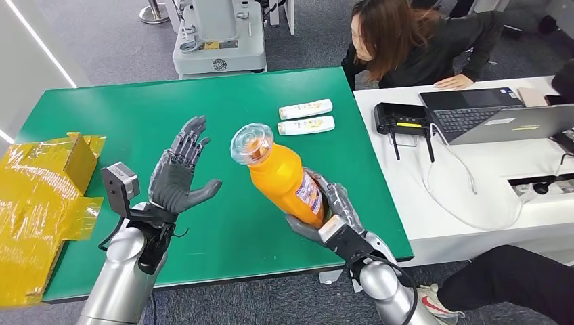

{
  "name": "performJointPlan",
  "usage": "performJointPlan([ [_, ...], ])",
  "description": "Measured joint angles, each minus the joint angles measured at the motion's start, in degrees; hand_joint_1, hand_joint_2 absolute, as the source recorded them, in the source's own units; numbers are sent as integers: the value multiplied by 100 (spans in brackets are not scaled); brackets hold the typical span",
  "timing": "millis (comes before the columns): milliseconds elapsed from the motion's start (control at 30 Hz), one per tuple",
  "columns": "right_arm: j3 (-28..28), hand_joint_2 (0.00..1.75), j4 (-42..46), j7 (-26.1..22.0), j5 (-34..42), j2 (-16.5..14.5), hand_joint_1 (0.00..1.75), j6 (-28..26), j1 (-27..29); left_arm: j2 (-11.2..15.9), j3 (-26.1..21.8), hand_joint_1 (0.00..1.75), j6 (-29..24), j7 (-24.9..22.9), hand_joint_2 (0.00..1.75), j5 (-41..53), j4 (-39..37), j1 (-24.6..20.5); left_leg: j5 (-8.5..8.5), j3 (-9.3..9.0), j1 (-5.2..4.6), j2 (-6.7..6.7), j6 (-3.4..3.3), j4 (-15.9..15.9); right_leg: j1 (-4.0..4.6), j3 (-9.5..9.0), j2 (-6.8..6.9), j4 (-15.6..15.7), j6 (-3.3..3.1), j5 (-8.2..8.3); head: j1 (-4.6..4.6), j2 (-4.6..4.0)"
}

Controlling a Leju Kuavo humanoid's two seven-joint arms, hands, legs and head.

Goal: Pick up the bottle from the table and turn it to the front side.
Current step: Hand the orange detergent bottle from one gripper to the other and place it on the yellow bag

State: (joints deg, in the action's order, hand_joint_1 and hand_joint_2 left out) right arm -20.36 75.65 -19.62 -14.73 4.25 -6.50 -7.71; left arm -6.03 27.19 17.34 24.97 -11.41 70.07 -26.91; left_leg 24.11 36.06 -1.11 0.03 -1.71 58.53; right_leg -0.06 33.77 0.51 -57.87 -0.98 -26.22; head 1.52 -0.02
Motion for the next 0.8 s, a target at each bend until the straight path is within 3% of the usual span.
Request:
performJointPlan([
  [200, -75, 175, -587, -24, 87, -1, 175, -84, -187, -29, 58, 0, 330, -345, 175, -428, -120, -198, 0, 1, -1, 1, 0, 0, 0, 0, -1, 0, 1, 1, 0, 0],
  [400, -63, 175, -907, -31, 48, 44, 175, -312, -471, 105, 116, 0, 697, -643, 175, -706, -347, -293, 0, 0, 0, 1, 0, 2, 0, 2, -3, -1, 1, 1, -1, 0],
  [633, 74, 175, -784, -89, -26, 206, 175, -451, -498, 372, 256, 0, 895, -672, 175, -882, -777, -342, 0, 0, 0, 3, 0, 2, 0, 4, -5, -2, 1, 0, 0, 0],
  [800, 130, 175, -726, -91, 0, 214, 175, -393, -491, 397, 292, 0, 817, -534, 175, -917, -879, -350, 0, 1, 0, 2, 0, 2, 0, 4, -4, -2, 1, 0, 0, 0],
])
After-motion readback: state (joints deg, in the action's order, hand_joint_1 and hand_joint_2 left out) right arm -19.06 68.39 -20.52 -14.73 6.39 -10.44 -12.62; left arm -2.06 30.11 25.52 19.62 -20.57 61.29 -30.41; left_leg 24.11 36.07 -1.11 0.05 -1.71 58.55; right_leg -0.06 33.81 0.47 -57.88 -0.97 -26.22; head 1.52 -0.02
